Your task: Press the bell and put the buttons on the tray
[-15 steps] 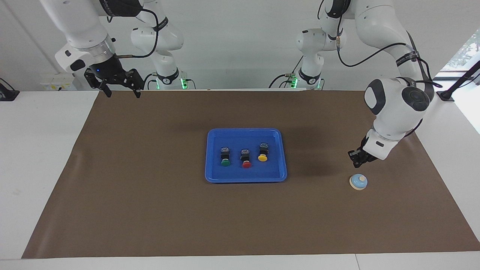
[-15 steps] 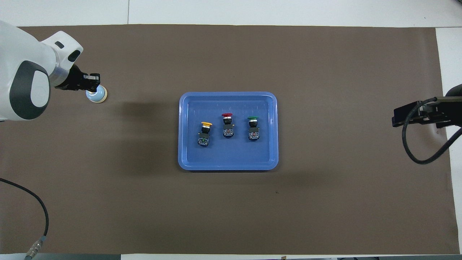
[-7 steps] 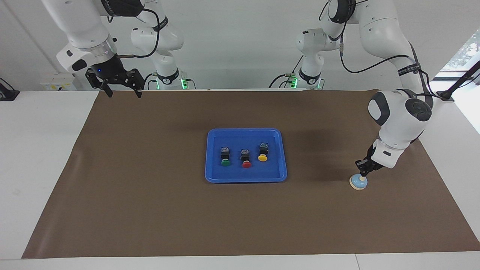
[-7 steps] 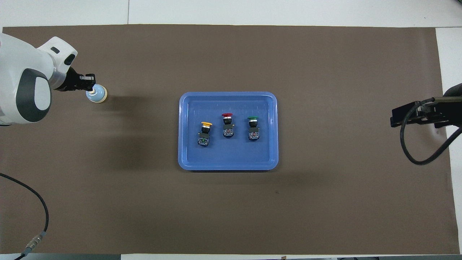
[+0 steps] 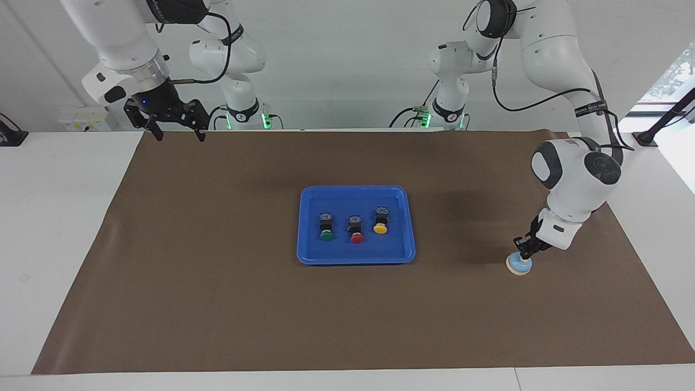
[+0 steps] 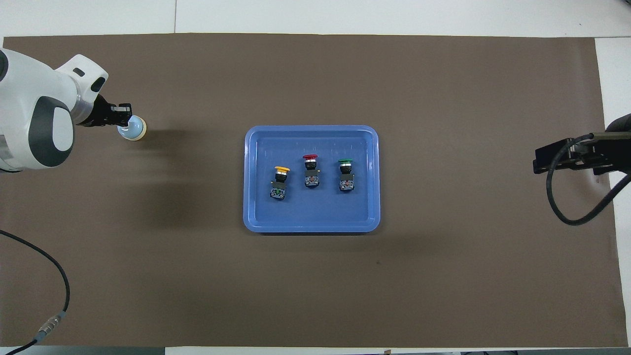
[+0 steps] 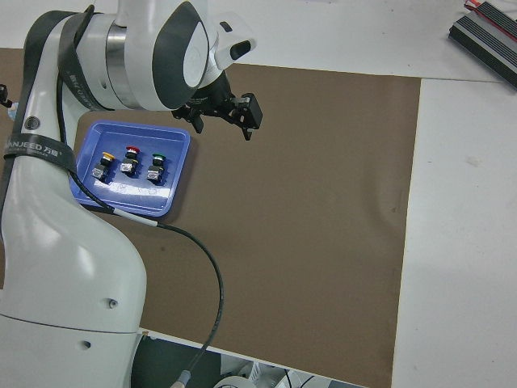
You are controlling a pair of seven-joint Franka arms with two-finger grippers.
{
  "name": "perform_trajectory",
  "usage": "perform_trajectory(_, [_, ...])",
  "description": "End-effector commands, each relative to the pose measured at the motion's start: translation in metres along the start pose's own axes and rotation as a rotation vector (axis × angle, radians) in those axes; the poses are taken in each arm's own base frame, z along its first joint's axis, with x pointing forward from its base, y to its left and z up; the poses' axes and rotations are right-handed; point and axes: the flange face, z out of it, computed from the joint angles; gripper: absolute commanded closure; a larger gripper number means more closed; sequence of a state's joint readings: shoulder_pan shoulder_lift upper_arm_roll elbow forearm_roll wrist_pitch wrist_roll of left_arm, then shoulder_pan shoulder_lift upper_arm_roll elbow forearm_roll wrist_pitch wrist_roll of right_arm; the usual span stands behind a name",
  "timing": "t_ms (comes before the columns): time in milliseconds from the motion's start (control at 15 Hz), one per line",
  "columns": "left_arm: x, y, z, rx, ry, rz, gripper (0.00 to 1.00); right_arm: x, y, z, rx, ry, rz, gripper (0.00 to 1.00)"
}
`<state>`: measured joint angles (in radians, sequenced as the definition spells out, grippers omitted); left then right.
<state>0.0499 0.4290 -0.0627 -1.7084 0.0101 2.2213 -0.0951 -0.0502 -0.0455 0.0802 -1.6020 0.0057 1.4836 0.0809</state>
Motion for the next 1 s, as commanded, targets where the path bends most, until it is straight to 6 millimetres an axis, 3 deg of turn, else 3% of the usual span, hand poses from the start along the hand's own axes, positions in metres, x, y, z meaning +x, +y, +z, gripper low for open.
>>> perform_trajectory(0, [-0.001,-0.005,0.020,0.013,0.020,0.006,1.00,-0.005,0.003,0.000,0.018,0.003,-0.017,0.00])
perform_trajectory(201, [-0.008,-0.010,0.036,0.012,0.036,0.000,1.00,-0.005,0.003,0.000,0.018,0.003,-0.017,0.00])
perform_trajectory(334, [-0.007,-0.009,0.033,0.014,0.024,0.002,1.00,-0.005,0.003,0.000,0.018,0.003,-0.017,0.00])
perform_trajectory(468, [-0.005,-0.004,0.014,0.016,0.014,0.005,1.00,-0.005,0.003,0.000,0.018,0.003,-0.017,0.00])
perform_trajectory(602, [-0.010,-0.003,-0.038,0.020,0.030,0.005,1.00,-0.005,0.003,0.000,0.018,0.003,-0.017,0.00])
perform_trajectory(802, [-0.034,0.004,-0.121,0.029,0.012,0.007,1.00,-0.005,0.003,0.000,0.018,0.003,-0.017,0.00])
perform_trajectory(869, [-0.042,0.005,-0.145,0.028,0.014,0.006,0.96,-0.005,0.003,0.000,0.018,0.003,-0.017,0.00])
perform_trajectory(936, [-0.054,0.007,-0.172,0.029,0.023,0.007,0.80,-0.005,0.003,0.000,0.018,0.003,-0.017,0.00])
